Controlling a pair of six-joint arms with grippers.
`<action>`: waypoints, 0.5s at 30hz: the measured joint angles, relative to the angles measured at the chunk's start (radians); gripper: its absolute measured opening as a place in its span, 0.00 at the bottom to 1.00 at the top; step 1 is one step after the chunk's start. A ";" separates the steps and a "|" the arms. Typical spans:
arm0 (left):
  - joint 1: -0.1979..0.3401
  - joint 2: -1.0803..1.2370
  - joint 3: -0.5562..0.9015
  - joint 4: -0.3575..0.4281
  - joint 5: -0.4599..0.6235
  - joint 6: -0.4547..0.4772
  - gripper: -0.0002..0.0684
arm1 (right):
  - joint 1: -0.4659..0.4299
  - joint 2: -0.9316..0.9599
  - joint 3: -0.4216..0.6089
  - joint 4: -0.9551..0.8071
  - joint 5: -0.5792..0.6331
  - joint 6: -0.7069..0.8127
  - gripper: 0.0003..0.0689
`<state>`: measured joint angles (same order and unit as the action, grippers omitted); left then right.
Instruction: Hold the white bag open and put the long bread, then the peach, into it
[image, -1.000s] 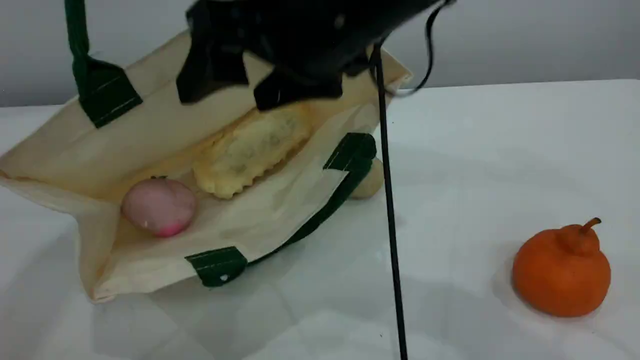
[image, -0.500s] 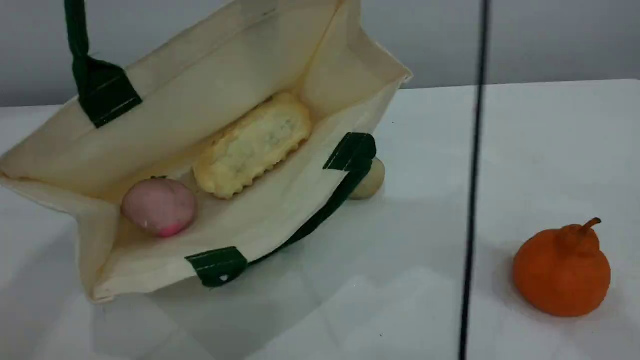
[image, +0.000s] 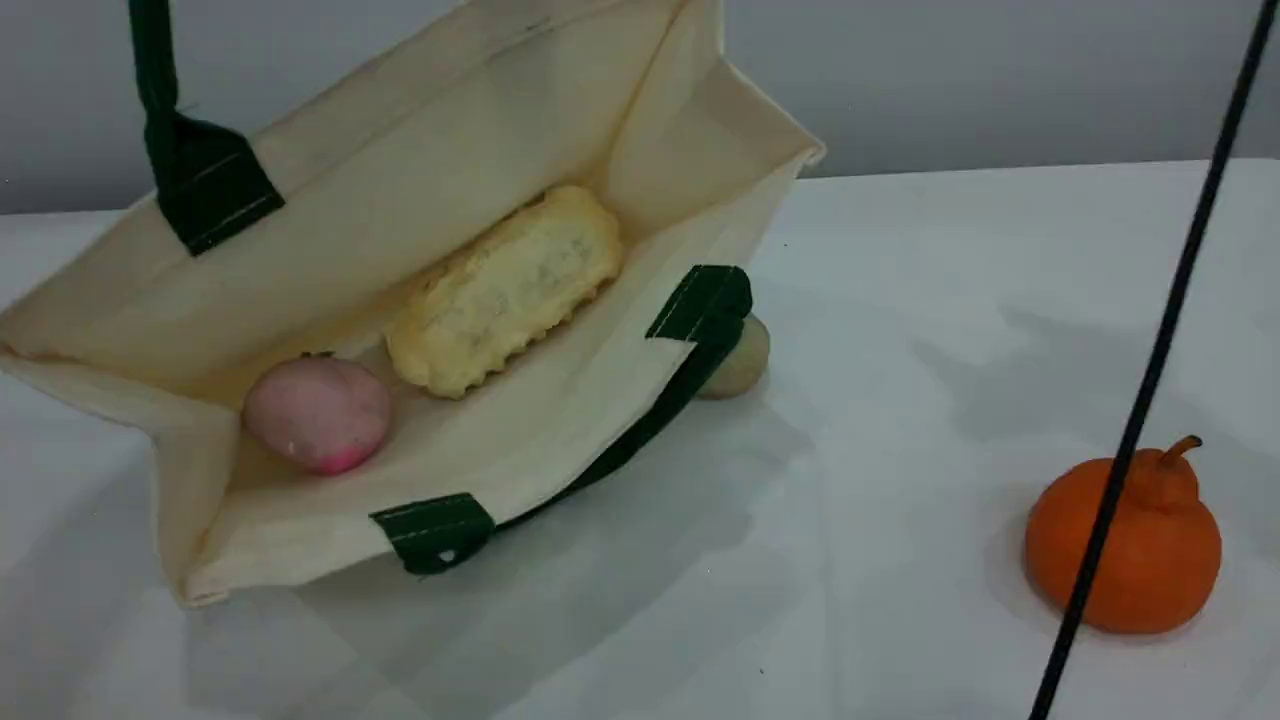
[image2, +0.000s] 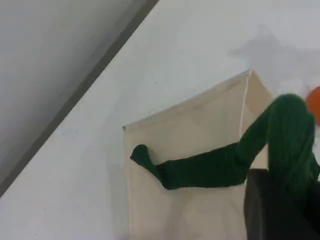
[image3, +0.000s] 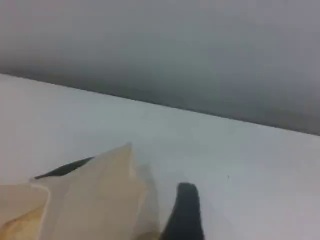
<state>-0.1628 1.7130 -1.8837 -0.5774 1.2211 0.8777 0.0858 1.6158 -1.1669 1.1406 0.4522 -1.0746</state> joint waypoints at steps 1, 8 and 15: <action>0.000 0.000 0.000 0.000 0.000 0.000 0.13 | 0.000 0.000 0.000 0.000 0.000 0.000 0.84; 0.000 0.000 0.000 -0.006 -0.001 0.000 0.24 | 0.001 0.000 0.000 0.000 -0.006 -0.004 0.84; 0.000 0.000 0.000 -0.005 -0.003 0.000 0.70 | 0.001 0.000 0.000 0.000 -0.033 -0.005 0.84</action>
<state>-0.1628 1.7130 -1.8837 -0.5822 1.2179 0.8777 0.0867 1.6158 -1.1669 1.1406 0.4189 -1.0793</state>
